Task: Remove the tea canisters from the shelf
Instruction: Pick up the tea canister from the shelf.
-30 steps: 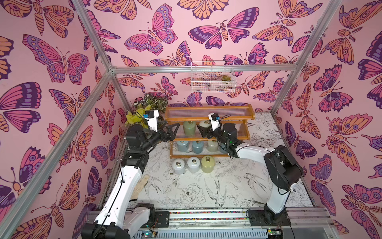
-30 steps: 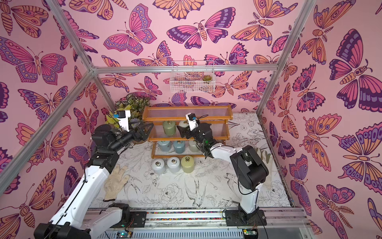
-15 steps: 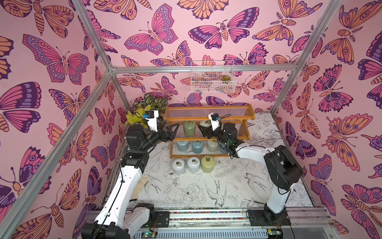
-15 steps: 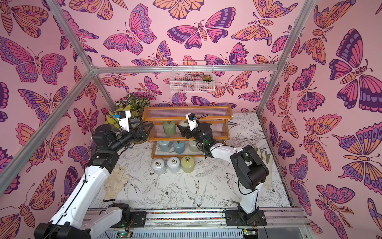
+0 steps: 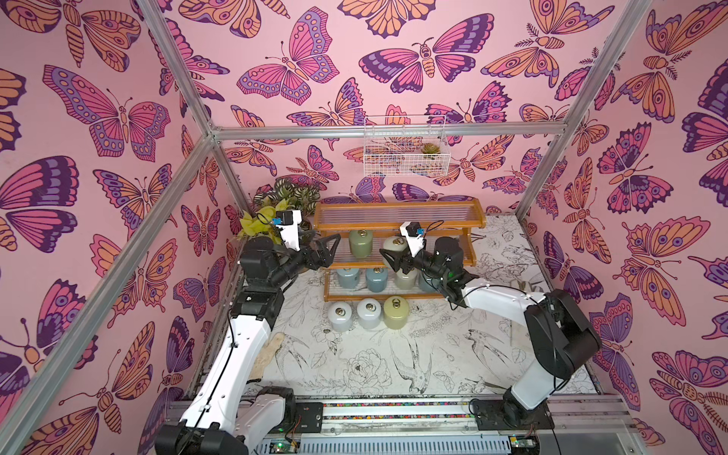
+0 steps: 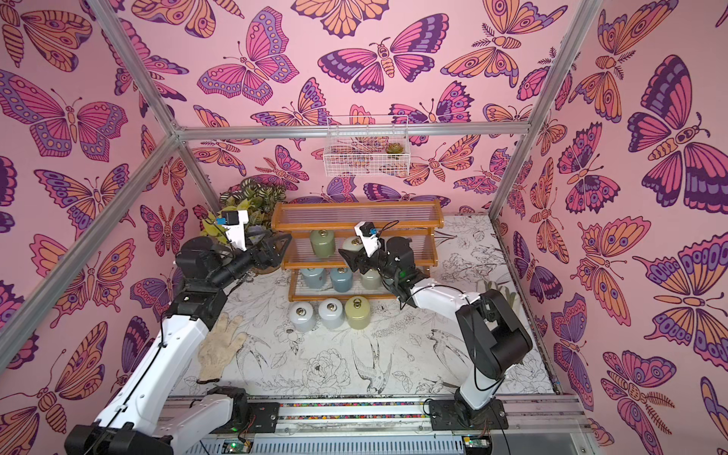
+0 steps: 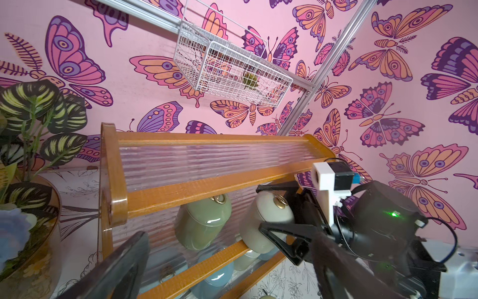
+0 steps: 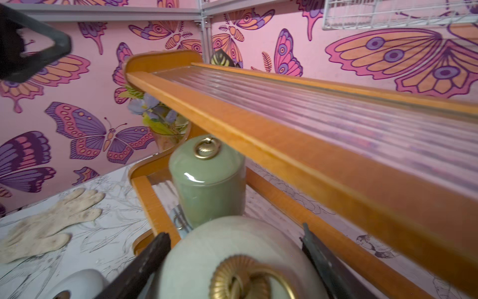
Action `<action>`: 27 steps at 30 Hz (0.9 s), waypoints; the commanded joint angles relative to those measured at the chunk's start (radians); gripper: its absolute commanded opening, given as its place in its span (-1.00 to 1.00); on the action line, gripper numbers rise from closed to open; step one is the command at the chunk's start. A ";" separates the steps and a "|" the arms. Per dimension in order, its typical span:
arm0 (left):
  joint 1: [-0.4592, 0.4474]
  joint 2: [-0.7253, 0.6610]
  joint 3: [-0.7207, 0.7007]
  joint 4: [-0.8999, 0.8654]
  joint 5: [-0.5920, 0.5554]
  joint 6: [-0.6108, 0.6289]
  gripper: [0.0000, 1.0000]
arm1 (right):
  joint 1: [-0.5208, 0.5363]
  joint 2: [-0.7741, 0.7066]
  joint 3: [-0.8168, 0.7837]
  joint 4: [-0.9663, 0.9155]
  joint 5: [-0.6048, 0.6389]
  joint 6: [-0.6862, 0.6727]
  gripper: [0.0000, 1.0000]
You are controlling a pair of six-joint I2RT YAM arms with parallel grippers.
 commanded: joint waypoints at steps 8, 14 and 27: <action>0.005 0.031 0.013 -0.016 -0.064 0.004 1.00 | 0.156 -0.090 -0.068 0.019 -0.189 -0.088 0.17; 0.007 0.029 0.009 -0.019 -0.065 0.007 1.00 | 0.250 -0.089 -0.087 0.017 -0.269 -0.099 0.18; 0.007 0.019 0.010 -0.033 -0.081 0.001 1.00 | 0.380 0.050 -0.055 0.031 -0.370 -0.117 0.19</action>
